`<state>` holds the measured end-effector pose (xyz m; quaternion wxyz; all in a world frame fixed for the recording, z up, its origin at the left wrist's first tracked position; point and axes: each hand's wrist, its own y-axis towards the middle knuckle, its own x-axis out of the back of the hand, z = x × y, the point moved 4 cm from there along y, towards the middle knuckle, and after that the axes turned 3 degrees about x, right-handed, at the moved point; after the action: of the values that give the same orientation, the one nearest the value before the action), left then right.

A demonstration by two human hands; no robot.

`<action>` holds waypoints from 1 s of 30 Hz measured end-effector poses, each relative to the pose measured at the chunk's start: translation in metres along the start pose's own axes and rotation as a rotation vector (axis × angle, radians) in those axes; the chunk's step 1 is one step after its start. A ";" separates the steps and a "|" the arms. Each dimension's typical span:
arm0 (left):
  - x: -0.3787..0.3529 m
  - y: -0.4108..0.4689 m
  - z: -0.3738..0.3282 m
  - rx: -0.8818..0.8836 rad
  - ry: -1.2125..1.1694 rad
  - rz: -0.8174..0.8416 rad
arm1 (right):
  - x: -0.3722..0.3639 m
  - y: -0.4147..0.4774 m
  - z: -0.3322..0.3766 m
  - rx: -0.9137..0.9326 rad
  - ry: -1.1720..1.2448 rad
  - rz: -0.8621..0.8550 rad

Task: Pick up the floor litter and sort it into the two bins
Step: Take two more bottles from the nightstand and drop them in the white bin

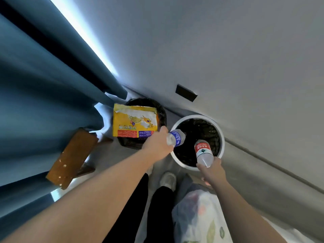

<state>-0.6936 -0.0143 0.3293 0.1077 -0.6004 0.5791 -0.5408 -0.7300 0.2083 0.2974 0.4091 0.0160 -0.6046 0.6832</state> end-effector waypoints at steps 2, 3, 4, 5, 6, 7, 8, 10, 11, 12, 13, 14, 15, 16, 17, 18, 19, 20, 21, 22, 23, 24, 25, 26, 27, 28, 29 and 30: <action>-0.029 0.032 -0.001 -0.030 0.155 -0.038 | -0.009 0.038 -0.012 0.024 -0.057 0.015; -0.043 0.046 -0.002 -0.046 0.233 -0.052 | -0.013 0.055 -0.016 0.055 -0.098 0.022; -0.058 0.060 -0.002 -0.068 0.309 -0.059 | -0.018 0.071 -0.020 0.089 -0.149 0.034; -0.072 0.072 -0.004 -0.092 0.382 -0.060 | -0.022 0.087 -0.023 0.113 -0.202 0.048; -0.086 0.085 -0.007 -0.122 0.453 -0.056 | -0.028 0.102 -0.025 0.134 -0.253 0.063; -0.099 0.096 -0.009 -0.153 0.516 -0.047 | -0.033 0.116 -0.028 0.137 -0.294 0.079; -0.112 0.107 -0.011 -0.178 0.571 -0.032 | -0.039 0.129 -0.029 0.133 -0.324 0.096; -0.137 0.130 -0.014 -0.209 0.657 0.009 | -0.050 0.155 -0.032 0.119 -0.372 0.108; -0.149 0.141 -0.014 -0.217 0.685 0.030 | -0.055 0.167 -0.033 0.114 -0.395 0.106; -0.160 0.152 -0.014 -0.225 0.708 0.048 | -0.059 0.180 -0.034 0.114 -0.414 0.100; -0.170 0.163 -0.013 -0.235 0.732 0.059 | -0.064 0.191 -0.035 0.116 -0.431 0.093; -0.179 0.174 -0.011 -0.248 0.760 0.068 | -0.068 0.202 -0.037 0.120 -0.443 0.084; -0.188 0.184 -0.009 -0.261 0.791 0.075 | -0.073 0.213 -0.039 0.123 -0.451 0.073; -0.196 0.195 -0.006 -0.272 0.822 0.080 | -0.077 0.223 -0.041 0.128 -0.459 0.061; -0.204 0.204 -0.002 -0.279 0.853 0.088 | -0.080 0.231 -0.043 0.133 -0.471 0.052; -0.211 0.212 0.001 -0.282 0.878 0.095 | -0.085 0.239 -0.045 0.135 -0.484 0.046; -0.217 0.219 0.004 -0.283 0.894 0.100 | -0.089 0.246 -0.047 0.138 -0.497 0.039; -0.222 0.225 0.007 -0.288 0.910 0.106 | -0.093 0.252 -0.049 0.138 -0.512 0.033; -0.227 0.230 0.009 -0.296 0.927 0.109 | -0.097 0.258 -0.051 0.136 -0.528 0.029; -0.232 0.234 0.011 -0.306 0.945 0.108 | -0.100 0.263 -0.053 0.134 -0.542 0.021; -0.235 0.238 0.013 -0.317 0.962 0.108 | -0.104 0.268 -0.055 0.133 -0.553 0.011; -0.238 0.240 0.015 -0.326 0.976 0.113 | -0.107 0.273 -0.056 0.134 -0.563 0.000; -0.241 0.242 0.016 -0.329 0.985 0.125 | -0.110 0.276 -0.057 0.134 -0.571 -0.010; -0.243 0.244 0.017 -0.325 0.987 0.138 | -0.114 0.278 -0.058 0.133 -0.575 -0.019; -0.245 0.247 0.018 -0.313 0.980 0.155 | -0.116 0.281 -0.059 0.130 -0.576 -0.025; -0.246 0.249 0.019 -0.297 0.969 0.172 | -0.118 0.283 -0.060 0.126 -0.577 -0.025; -0.248 0.252 0.020 -0.280 0.961 0.182 | -0.120 0.284 -0.061 0.122 -0.580 -0.022; -0.248 0.254 0.021 -0.266 0.959 0.181 | -0.120 0.284 -0.061 0.120 -0.584 -0.018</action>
<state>-0.7610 0.0987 -0.0007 -0.2014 -0.2401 0.6772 -0.6657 -0.7854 0.2133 -0.0119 0.2223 0.2416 -0.6550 0.6806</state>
